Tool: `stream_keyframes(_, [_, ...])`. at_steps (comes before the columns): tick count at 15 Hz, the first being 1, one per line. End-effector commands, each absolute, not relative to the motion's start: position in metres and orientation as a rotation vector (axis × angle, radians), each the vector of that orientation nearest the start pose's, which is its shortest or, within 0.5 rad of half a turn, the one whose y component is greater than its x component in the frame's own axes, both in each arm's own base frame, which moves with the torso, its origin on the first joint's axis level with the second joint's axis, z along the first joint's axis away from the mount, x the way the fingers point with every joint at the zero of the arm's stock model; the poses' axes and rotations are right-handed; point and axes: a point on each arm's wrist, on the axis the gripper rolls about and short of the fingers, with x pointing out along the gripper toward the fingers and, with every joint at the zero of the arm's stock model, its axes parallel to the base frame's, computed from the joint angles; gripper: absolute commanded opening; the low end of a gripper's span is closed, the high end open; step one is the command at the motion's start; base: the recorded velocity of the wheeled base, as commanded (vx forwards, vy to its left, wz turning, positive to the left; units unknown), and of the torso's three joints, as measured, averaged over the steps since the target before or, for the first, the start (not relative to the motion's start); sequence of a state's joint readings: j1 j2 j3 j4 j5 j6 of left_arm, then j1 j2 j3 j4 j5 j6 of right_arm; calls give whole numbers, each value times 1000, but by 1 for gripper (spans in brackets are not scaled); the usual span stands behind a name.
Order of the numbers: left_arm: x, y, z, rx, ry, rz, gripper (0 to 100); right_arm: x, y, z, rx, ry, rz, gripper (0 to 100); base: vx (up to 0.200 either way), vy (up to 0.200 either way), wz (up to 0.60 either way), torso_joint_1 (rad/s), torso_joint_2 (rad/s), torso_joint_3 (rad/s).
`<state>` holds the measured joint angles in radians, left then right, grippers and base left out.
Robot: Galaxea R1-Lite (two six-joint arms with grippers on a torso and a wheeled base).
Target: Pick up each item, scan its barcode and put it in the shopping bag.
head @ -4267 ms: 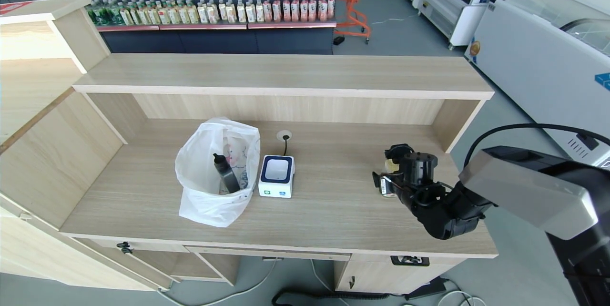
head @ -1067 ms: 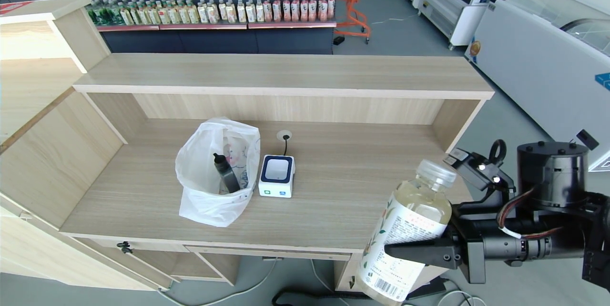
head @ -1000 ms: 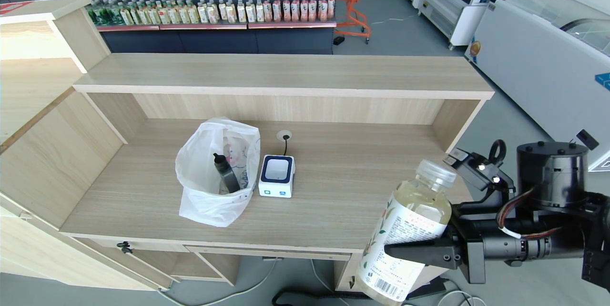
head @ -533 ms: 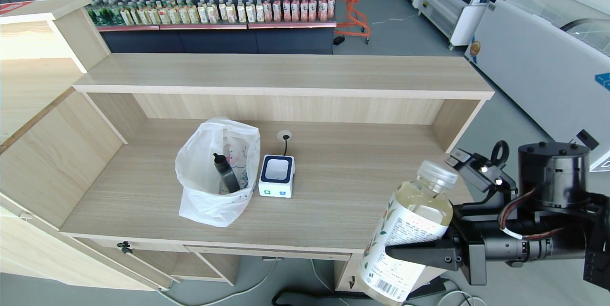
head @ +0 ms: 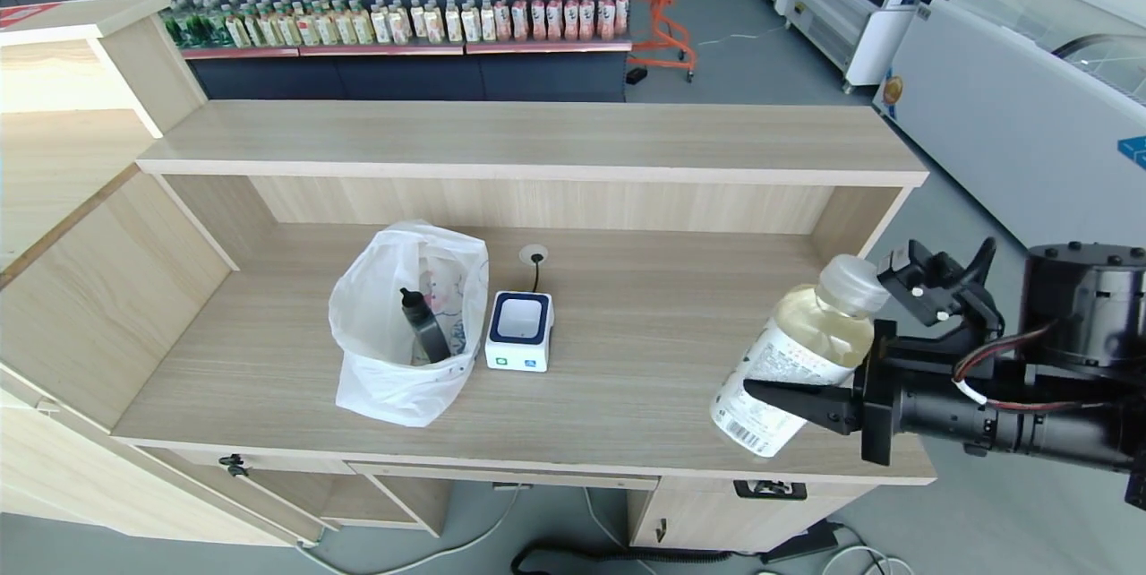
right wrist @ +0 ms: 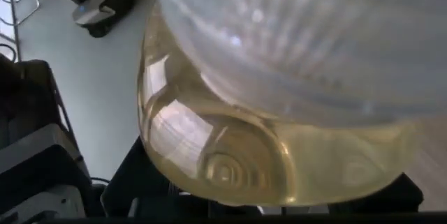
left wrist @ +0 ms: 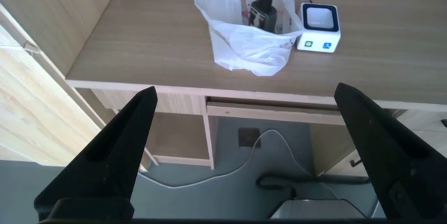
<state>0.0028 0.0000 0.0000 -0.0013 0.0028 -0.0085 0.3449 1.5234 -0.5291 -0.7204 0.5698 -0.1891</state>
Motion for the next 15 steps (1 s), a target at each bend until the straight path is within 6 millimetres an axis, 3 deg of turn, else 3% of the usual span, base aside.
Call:
stream_keyframes(1, [-23, 0, 76, -9, 0, 6, 100, 222, 77, 179, -236, 123, 735, 0, 0, 0, 0, 0, 0, 0])
stream_keyframes(6, [-23, 0, 76, -9, 0, 6, 100, 235, 35, 173, -594, 111, 429, 0, 0, 0, 0, 0, 0, 0])
stream_keyframes(15, [-23, 0, 76, -2, 0, 3, 100, 236, 24, 172, -626, 127, 374, 0, 0, 22, 0, 0, 1, 0])
